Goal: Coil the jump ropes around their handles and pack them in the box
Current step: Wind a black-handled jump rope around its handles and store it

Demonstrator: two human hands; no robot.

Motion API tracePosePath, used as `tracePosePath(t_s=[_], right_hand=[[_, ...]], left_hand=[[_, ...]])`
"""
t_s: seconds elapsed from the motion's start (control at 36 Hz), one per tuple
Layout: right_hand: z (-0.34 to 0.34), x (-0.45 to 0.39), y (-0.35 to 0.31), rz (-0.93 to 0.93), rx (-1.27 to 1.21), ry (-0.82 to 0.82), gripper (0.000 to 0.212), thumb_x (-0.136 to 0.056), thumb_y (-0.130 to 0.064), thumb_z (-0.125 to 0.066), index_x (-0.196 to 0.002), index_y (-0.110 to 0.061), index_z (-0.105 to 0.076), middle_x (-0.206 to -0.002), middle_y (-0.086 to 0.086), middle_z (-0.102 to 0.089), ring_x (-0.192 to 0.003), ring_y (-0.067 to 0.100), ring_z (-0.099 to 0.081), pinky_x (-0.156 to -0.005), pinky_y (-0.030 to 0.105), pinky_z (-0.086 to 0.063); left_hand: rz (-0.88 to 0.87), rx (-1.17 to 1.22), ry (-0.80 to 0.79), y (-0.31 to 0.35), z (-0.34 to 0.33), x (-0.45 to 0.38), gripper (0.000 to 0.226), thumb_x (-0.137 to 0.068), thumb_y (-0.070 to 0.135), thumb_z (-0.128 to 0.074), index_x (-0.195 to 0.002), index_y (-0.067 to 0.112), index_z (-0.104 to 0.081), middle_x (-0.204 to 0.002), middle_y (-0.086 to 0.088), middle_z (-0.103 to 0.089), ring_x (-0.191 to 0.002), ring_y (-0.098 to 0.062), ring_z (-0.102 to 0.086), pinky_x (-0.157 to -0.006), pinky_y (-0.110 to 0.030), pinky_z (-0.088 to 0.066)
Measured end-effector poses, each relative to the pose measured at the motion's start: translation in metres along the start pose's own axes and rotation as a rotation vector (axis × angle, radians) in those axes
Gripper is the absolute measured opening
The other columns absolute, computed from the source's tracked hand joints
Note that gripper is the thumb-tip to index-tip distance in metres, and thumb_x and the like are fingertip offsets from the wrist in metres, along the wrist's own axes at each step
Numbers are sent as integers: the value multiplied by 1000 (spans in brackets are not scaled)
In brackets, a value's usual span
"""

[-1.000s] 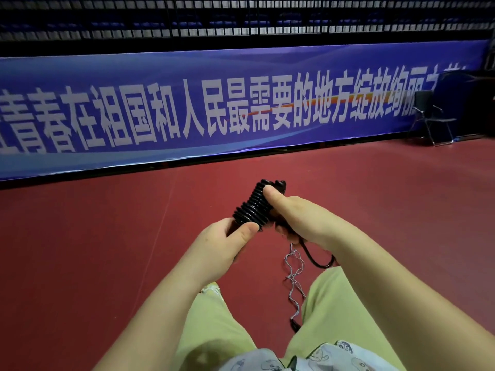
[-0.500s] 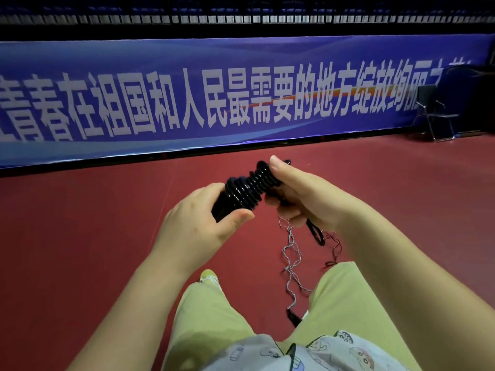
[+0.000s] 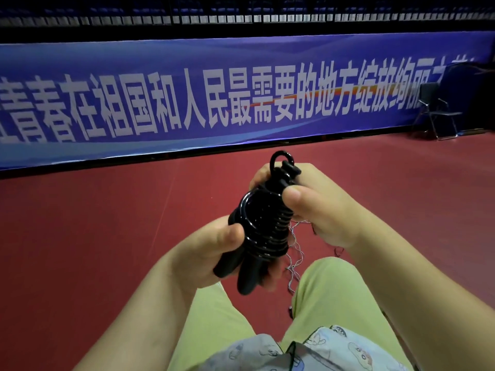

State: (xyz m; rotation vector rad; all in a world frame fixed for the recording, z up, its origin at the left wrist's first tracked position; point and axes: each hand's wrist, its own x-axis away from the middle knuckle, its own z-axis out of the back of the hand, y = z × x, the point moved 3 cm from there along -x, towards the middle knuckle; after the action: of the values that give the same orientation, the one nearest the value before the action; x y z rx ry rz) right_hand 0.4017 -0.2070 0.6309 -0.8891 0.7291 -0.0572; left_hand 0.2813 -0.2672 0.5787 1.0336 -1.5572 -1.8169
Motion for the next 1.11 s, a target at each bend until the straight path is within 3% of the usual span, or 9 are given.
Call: tracePosePath(t_s=[0.06, 0.14, 0.33, 0.47, 0.56, 0.64, 0.83, 0.94, 1.11], right_hand=[[1, 0, 1, -9, -3, -18, 96, -66, -82, -49, -94, 10, -51, -62, -16, -51, -49, 1, -47, -50, 8, -35], [6, 0, 13, -124, -123, -44, 102, -58, -83, -60, -93, 11, -43, -60, -9, -34, -49, 4, -28, -46, 16, -24], [10, 3, 15, -209, -37, 37, 44, -84, -61, -54, -73, -18, -50, -55, -6, -39, -47, 9, -31, -43, 21, -25], [12, 4, 22, -290, -2, 88, 39, -96, -46, -43, -63, -25, -49, -60, -4, -32, -48, 6, -25, -43, 17, -22], [12, 4, 24, -300, 7, 101, 41, -91, -45, -43, -53, -32, -53, -59, -4, -30, -49, 8, -24, -45, 20, -21], [12, 4, 21, -283, 95, 92, 47, -93, -50, -42, -52, -38, -60, -59, 4, -30, -50, 14, -27, -48, 29, -23], [18, 6, 21, -350, 136, 18, 47, -77, -60, -64, -94, -15, -65, -64, 1, -45, -55, 10, -39, -50, 31, -32], [19, 11, 24, -440, 449, -122, 57, -70, -42, -80, -119, -31, -55, -103, 6, -62, -88, 20, -59, -80, 37, -49], [23, 15, 24, -260, 574, 67, 41, -85, -19, -66, -121, -35, -55, -77, -18, -56, -62, 2, -49, -56, 16, -39]], left_hand=[[-9, -50, 72, 5, 1, 0, 72, -73, 62, -69, -102, -3, -60, -77, -7, -65, -65, -19, -62, -60, -31, -50], [-16, -128, 192, 13, 7, 3, 72, -66, 65, -73, -90, -2, -61, -71, -9, -62, -60, -21, -57, -57, -31, -46], [-28, -357, 511, 24, 17, 6, 51, -57, 49, -77, -85, 11, -59, -65, -5, -60, -57, -18, -54, -53, -24, -43], [16, -545, 636, 23, 23, 6, 22, -58, 52, -64, -72, 36, -60, -60, -3, -57, -58, -20, -48, -55, -32, -36], [-25, -555, 600, 20, 22, 5, 43, -61, 59, -65, -78, 20, -56, -62, -4, -57, -57, -18, -49, -53, -28, -37], [-38, -453, 582, 15, 24, 8, 99, -51, 89, -59, -105, 6, -57, -67, -2, -60, -59, -15, -54, -56, -23, -44], [-14, -300, 612, 16, 24, 7, 53, -68, 54, -59, -100, 11, -56, -73, -6, -65, -64, -18, -58, -58, -26, -48], [16, -221, 676, 12, 30, 11, 40, -74, 40, -61, -99, 9, -62, -83, -12, -70, -73, -23, -65, -60, -28, -52], [-22, 79, 738, 10, 42, 20, 34, -77, 40, -51, -90, 19, -74, -93, -12, -72, -68, -22, -68, -61, -31, -52]])
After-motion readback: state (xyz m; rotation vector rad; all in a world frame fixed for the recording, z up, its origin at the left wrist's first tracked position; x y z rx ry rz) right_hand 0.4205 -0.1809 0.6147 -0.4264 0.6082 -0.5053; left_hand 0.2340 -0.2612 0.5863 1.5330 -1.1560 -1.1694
